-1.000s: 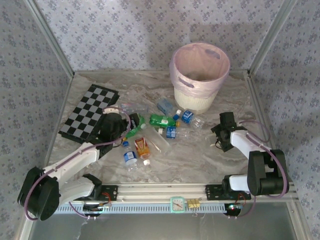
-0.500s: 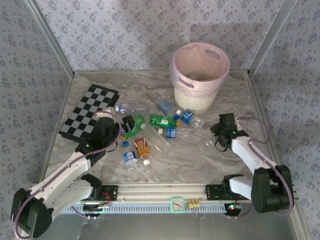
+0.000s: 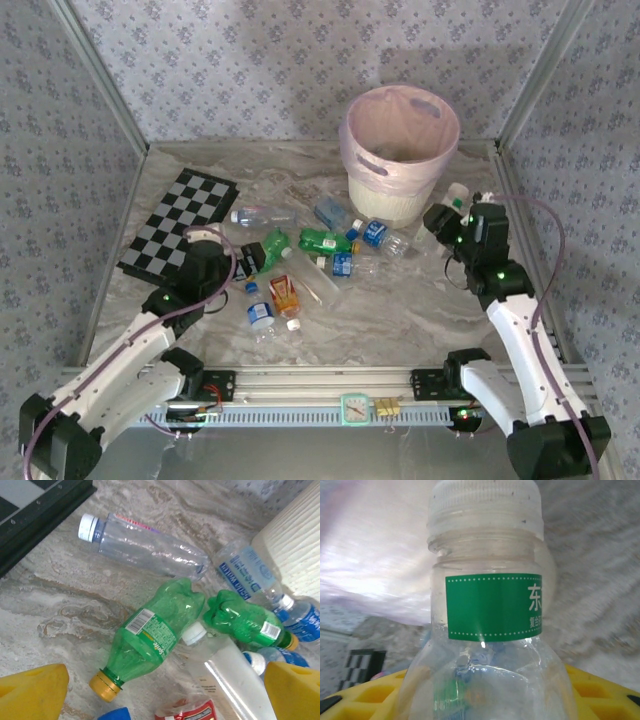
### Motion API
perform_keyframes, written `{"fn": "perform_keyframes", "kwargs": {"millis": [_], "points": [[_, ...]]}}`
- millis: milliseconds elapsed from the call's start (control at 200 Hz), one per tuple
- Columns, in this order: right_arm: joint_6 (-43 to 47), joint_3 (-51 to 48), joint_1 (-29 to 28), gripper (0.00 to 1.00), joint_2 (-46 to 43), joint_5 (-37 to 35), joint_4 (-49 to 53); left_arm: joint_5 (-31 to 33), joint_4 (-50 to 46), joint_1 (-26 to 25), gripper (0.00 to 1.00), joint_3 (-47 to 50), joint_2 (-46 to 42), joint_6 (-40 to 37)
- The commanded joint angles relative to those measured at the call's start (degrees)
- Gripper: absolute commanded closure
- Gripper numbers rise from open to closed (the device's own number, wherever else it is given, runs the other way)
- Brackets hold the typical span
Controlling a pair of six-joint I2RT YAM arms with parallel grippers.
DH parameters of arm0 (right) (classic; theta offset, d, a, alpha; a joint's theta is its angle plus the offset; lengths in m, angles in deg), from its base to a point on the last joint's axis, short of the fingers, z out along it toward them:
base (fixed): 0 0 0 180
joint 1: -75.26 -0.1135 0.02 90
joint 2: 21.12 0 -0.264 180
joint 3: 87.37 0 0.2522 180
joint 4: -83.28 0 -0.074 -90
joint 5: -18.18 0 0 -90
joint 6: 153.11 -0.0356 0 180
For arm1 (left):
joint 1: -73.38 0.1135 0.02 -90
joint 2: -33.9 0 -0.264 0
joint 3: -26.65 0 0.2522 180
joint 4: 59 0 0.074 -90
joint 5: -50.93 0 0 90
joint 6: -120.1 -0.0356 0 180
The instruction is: Put the plastic bottles in the bin
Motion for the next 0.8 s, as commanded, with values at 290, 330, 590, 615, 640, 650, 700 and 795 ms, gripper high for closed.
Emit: {"fn": "perform_keyframes", "kwargs": {"millis": [290, 330, 590, 615, 640, 650, 700, 795], "points": [[11.7, 29.4, -0.7, 0.58, 21.8, 7.0, -3.2, 3.8, 10.0, 0.8, 0.0, 0.8, 8.2, -4.1], [11.7, 32.2, -0.8, 0.58, 24.9, 8.1, -3.8, 5.1, 11.0, 1.0, 0.0, 1.3, 8.5, -4.0], [14.3, 51.5, -2.1, 0.58, 43.1, 9.3, -1.5, 8.7, 14.5, 2.2, 0.0, 3.1, 8.6, -3.8], [14.4, 53.1, -2.2, 0.58, 44.7, 9.0, -0.7, 8.9, 14.3, 2.3, 0.0, 3.1, 8.7, -3.9], [14.8, 54.6, -2.3, 0.58, 46.5, 8.6, 0.2, 9.1, 14.2, 2.3, 0.0, 3.1, 8.6, -4.1], [15.0, 55.0, -2.4, 0.58, 47.0, 8.6, 0.6, 9.1, 14.1, 2.3, 0.0, 3.1, 8.6, -4.1], [15.8, 57.7, -2.6, 0.58, 49.9, 8.1, 2.5, 9.3, 13.9, 2.5, 0.0, 3.4, 8.4, -4.5], [16.4, 60.4, -3.1, 0.57, 53.9, 7.6, 4.8, 9.8, 13.3, 2.8, 0.0, 3.8, 8.0, -5.0]]}}
